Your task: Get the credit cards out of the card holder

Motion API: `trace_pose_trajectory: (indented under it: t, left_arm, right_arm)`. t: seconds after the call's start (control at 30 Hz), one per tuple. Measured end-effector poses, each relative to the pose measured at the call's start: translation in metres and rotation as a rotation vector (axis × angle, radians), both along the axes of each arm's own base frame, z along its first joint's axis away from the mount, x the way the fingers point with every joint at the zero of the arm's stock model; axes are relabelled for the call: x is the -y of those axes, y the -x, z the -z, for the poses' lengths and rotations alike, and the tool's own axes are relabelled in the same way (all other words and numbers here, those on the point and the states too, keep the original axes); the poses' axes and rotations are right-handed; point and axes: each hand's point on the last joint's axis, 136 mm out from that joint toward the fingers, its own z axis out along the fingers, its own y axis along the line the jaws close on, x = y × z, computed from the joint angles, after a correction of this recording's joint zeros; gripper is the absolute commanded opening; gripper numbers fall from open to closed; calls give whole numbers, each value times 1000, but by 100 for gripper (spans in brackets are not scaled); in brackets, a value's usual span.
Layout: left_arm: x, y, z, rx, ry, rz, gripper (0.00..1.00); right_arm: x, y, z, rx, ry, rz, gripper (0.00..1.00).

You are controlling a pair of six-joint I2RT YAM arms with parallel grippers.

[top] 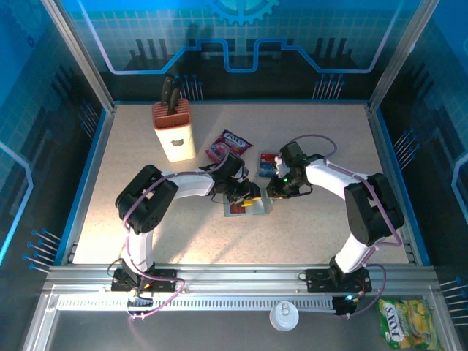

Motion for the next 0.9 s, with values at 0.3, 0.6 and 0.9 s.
trace_pose_trajectory:
  t: [0.3, 0.6, 0.9]
  left_arm:
    - [8, -2, -2, 13, 36, 11, 39]
    - [7, -2, -10, 44, 25, 10, 37]
    - [-20, -13, -38, 139, -37, -16, 32]
  right_arm:
    - [1, 3, -4, 3, 1, 0, 10]
    - [4, 7, -11, 7, 5, 0, 7]
    - [7, 10, -11, 1, 22, 4, 9]
